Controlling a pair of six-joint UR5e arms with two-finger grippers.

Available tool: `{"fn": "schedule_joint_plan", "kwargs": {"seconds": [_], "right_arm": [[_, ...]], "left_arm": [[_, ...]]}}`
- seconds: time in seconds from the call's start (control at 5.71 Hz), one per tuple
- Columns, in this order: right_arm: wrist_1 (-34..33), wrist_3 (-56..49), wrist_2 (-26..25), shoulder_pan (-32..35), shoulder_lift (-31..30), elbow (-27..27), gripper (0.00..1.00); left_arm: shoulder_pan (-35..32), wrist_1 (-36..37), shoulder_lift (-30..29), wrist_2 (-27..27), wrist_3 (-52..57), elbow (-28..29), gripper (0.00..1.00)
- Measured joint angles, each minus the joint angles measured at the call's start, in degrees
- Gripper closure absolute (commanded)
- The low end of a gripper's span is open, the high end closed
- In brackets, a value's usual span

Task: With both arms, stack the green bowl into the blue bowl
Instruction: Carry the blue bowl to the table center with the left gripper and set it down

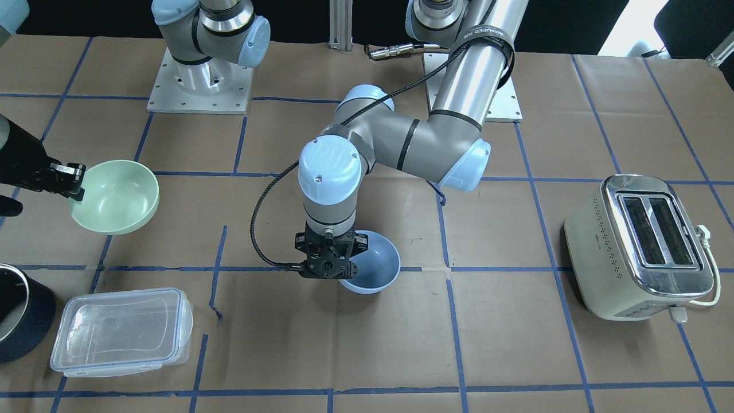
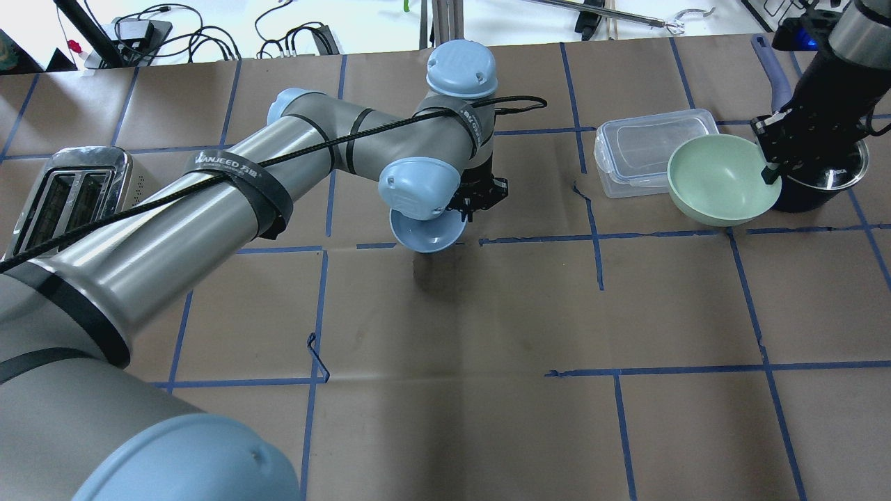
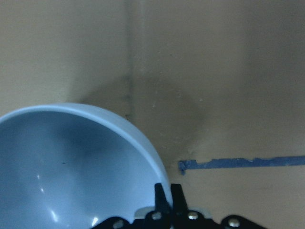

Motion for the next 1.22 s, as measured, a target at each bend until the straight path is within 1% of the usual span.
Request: {"fn": "schedule_joint_plan", "kwargs": {"seconds": [0.17, 0.35, 0.53, 0.88, 1.05, 1.22], "right_arm": [[0.7, 0.5, -0.1, 0.6, -0.2, -0.5, 0.93], [1.0, 0.7, -0.1, 0.8, -0.2, -0.6, 0.93], [1.0, 0.7, -0.1, 0.8, -0.2, -0.6, 0.92], [1.0, 0.7, 0.0, 0.8, -0.2, -0.4, 0.92], [0.9, 0.7, 0.0, 0.8, -0.1, -0.4, 0.92], [0.7, 0.7, 0.0, 0.8, -0.1, -0.3, 0.92]], "left_arm": [[-0.8, -0.1, -0.5, -0.1, -0.1, -0.1, 0.87], [-1.7, 0.1, -0.9, 0.1, -0.1, -0.1, 0.46], [-2.4, 0.3, -1.2, 0.5, -0.1, -0.1, 0.02], [-2.4, 0.3, -0.3, 0.1, 0.0, -0.2, 0.01], [-1.4, -1.0, 2.0, 0.0, 0.4, -0.2, 0.01], [1.2, -5.5, 6.4, -0.4, 2.9, -0.2, 0.02]]}}
